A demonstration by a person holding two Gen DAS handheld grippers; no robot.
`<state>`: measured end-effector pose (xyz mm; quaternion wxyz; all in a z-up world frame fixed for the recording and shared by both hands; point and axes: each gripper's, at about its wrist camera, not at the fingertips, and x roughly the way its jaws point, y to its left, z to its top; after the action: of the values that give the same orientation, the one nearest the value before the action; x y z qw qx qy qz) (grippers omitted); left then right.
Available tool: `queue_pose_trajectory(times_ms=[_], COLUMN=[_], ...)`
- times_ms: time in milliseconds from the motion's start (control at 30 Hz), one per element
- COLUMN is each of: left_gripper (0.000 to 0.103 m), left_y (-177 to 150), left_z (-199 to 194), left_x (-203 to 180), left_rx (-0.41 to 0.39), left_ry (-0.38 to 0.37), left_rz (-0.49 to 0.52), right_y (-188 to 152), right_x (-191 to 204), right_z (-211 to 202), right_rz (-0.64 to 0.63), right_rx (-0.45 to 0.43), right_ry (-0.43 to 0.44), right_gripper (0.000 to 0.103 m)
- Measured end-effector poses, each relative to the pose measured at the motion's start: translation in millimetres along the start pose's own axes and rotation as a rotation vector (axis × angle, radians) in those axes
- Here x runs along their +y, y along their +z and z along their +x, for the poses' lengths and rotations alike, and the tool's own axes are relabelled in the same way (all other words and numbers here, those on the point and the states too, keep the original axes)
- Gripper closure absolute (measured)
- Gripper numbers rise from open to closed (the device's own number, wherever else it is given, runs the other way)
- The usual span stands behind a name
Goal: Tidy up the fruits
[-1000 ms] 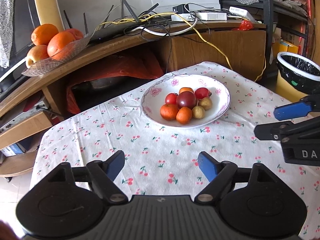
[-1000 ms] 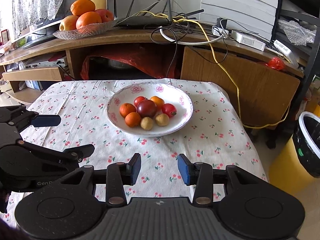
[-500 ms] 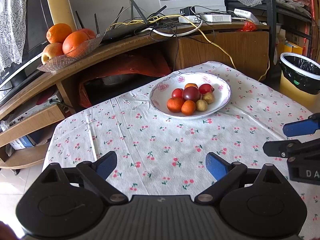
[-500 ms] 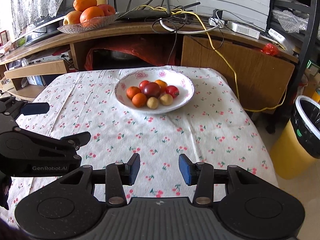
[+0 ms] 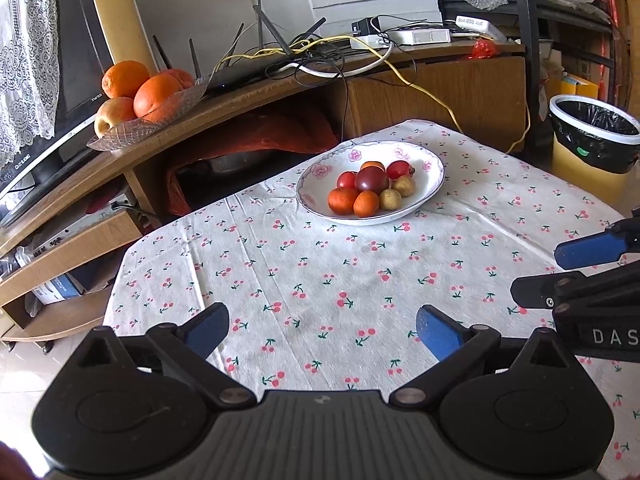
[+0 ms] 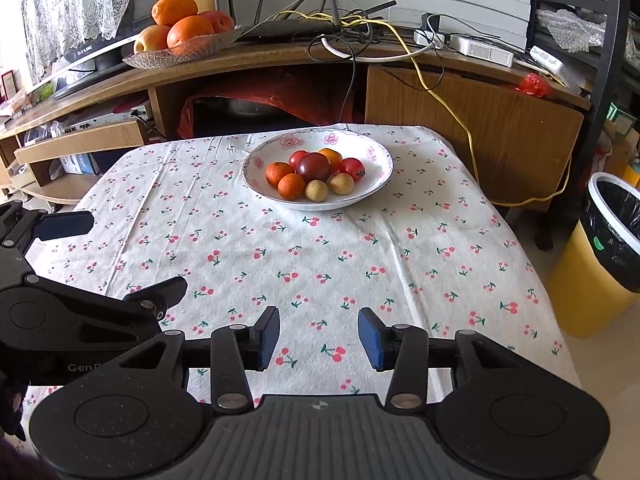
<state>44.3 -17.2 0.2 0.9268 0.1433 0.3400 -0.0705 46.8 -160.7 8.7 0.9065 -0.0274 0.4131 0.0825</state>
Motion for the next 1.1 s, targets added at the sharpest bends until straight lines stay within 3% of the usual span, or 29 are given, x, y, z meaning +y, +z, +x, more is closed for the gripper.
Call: queue_pose_trajectory(times_ms=[233, 1100], left_gripper=[0.0, 0.0], left_y=[-5, -27], left_z=[-11, -28], left_x=[-2, -6], left_rx=[-0.004, 0.022], left_ry=[0.029, 0.026], left_rz=[0.011, 0.002], right_y=[-8, -27], right_x=[6, 17], right_z=[-9, -26], right_rz=[0.004, 0.001], right_rx=[-0.004, 0.002], right_ry=[0.005, -0.009], right_gripper=[0.065, 0.064])
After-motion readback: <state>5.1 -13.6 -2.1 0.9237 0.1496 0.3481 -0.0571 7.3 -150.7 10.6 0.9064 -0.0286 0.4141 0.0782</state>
